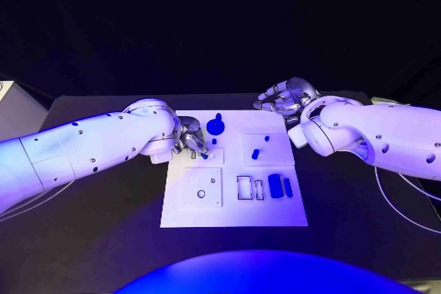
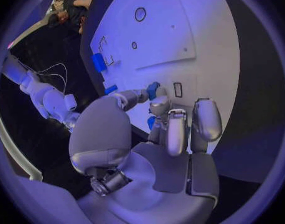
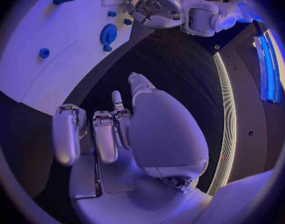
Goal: Assemble the parts on the task board
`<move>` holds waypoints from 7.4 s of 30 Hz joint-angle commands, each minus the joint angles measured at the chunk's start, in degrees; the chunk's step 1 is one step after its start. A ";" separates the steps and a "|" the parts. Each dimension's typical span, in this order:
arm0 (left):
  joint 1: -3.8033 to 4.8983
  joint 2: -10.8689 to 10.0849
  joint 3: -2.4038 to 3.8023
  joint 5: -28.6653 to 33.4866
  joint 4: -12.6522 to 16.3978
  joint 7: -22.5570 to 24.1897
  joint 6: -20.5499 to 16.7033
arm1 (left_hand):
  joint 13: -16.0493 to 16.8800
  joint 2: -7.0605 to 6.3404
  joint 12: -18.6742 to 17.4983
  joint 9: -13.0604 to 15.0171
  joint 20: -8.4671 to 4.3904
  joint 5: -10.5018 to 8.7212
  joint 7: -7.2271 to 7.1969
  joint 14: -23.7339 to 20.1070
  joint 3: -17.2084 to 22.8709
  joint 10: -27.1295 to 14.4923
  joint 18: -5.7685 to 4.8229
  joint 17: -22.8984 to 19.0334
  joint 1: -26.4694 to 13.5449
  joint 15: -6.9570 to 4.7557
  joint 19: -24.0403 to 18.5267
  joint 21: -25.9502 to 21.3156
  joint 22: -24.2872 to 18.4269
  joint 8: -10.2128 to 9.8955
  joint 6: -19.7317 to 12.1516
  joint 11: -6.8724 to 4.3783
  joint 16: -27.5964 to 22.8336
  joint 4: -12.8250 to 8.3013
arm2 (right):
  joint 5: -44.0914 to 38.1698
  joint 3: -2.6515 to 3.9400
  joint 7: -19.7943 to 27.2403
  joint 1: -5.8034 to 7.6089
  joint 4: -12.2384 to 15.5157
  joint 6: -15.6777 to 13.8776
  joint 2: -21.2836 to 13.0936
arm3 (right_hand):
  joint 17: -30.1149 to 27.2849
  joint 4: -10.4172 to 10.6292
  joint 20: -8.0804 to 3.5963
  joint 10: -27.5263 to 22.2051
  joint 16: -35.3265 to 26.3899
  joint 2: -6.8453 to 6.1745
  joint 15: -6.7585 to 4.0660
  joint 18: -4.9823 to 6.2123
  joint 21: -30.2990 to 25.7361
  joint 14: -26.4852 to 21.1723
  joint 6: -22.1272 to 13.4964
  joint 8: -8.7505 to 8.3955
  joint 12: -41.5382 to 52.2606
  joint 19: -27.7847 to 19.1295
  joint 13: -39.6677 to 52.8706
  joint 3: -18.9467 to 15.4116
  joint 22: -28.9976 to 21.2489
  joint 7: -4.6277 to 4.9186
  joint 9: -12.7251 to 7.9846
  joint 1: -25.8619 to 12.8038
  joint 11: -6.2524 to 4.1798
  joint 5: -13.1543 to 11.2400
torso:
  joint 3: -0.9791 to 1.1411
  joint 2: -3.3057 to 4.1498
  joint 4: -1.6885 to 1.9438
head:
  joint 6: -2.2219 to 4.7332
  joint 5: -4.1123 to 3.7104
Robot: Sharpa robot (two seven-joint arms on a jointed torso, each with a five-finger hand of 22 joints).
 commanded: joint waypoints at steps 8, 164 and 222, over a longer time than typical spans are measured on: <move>-0.39 -2.15 0.16 -0.14 2.86 -0.03 -4.43 | 0.19 0.21 0.42 0.11 -0.08 0.35 -1.33 5.08 10.59 0.69 -0.43 11.95 -0.08 -0.36 0.62 0.28 0.23 0.28 1.70 -0.08 0.39 -11.20 | -0.58 0.01 0.33 -0.03 0.05 0.74 -0.07 | 13.43 0.03 0.56 -0.34 -0.18 -0.01 0.24 0.89 -0.10 5.50 -0.59 0.27 -0.18 0.98 7.83 0.39 9.00 0.01 0.08 -0.52 -0.13 0.11 | -0.04 -0.09 0.08 | 0.00 -0.06; -2.53 -2.97 0.47 -3.67 3.79 0.23 -6.94 | 0.37 -2.23 0.83 -0.57 -0.81 -1.83 -2.59 5.10 -15.24 1.32 -0.75 12.03 -5.27 -1.05 1.76 0.09 1.27 -1.27 4.21 -0.88 0.53 1.64 | -0.31 0.00 0.68 -0.37 -0.37 0.76 -0.38 | 12.70 0.09 0.54 -0.70 -0.57 -0.12 0.23 1.08 -1.00 5.30 -0.97 0.65 -0.47 0.67 7.43 0.88 8.57 0.02 0.10 -1.14 -0.13 0.21 | 0.00 -0.11 0.03 | 0.00 -0.41; 4.55 2.28 5.43 3.38 -18.04 0.80 3.02 | -8.48 0.19 -4.54 -7.95 1.89 -13.55 1.71 4.18 -22.57 -5.59 0.22 9.22 2.78 2.25 -1.33 -2.75 -2.85 -9.68 -1.94 2.92 -0.94 9.15 | 0.07 0.01 0.96 -0.65 -0.57 1.21 -0.23 | 12.51 0.11 0.54 -0.81 -0.68 -0.09 0.23 1.12 -1.22 5.24 -1.14 0.69 -0.57 0.58 7.31 0.99 8.46 0.04 0.08 -1.39 -0.11 0.22 | -0.41 0.77 -0.11 | 0.00 2.61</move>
